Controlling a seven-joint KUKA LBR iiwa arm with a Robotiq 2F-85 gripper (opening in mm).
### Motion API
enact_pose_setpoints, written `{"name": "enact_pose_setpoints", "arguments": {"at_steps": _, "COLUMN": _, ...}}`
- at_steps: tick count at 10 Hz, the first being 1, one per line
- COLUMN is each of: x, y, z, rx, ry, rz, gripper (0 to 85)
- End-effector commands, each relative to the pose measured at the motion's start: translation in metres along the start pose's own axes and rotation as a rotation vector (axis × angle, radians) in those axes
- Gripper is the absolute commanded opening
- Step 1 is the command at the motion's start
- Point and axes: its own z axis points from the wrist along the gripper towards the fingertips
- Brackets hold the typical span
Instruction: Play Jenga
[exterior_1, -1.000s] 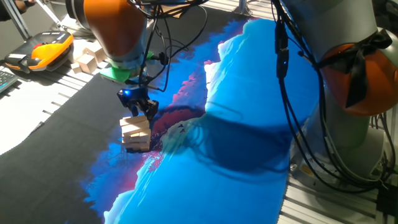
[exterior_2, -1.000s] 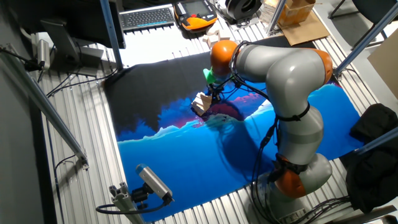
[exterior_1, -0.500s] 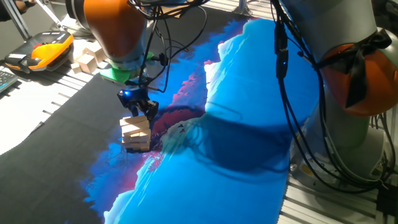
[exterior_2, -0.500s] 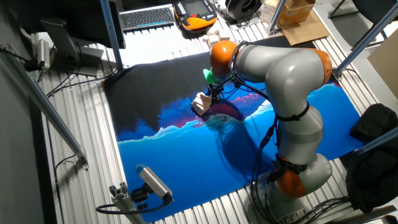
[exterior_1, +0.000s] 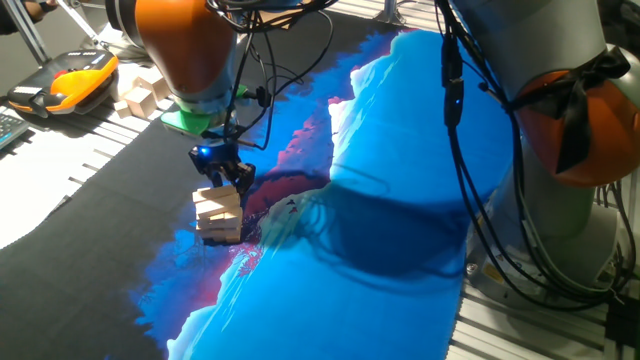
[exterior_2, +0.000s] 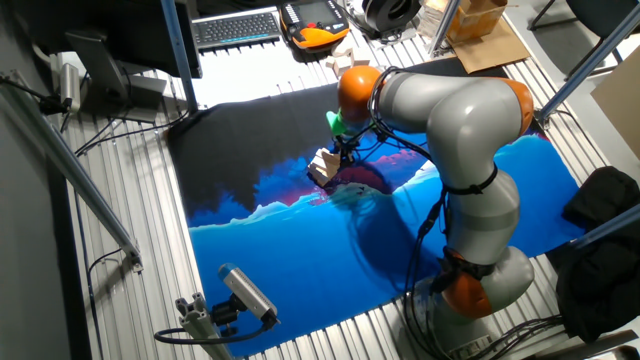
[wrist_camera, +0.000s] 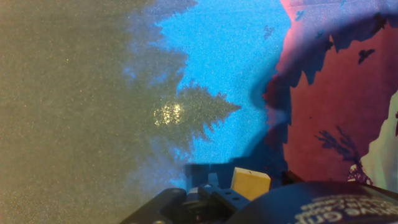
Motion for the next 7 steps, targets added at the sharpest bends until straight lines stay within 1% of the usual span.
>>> {"name": "enact_pose_setpoints", "arguments": {"at_steps": 1, "x": 0.0002, "y": -0.0002, "z": 0.0001, "rx": 0.0, "ry": 0.0, "rz": 0.0, "gripper": 51.0}}
{"name": "enact_pose_setpoints", "arguments": {"at_steps": 2, "x": 0.0002, "y": -0.0002, "z": 0.0002, "rx": 0.0, "ry": 0.0, "rz": 0.0, "gripper": 34.0}}
{"name": "enact_pose_setpoints", "arguments": {"at_steps": 7, "x": 0.0004, "y": -0.0004, "z": 0.0003, "rx": 0.002, "ry": -0.001, "rz": -0.002, "gripper": 34.0}}
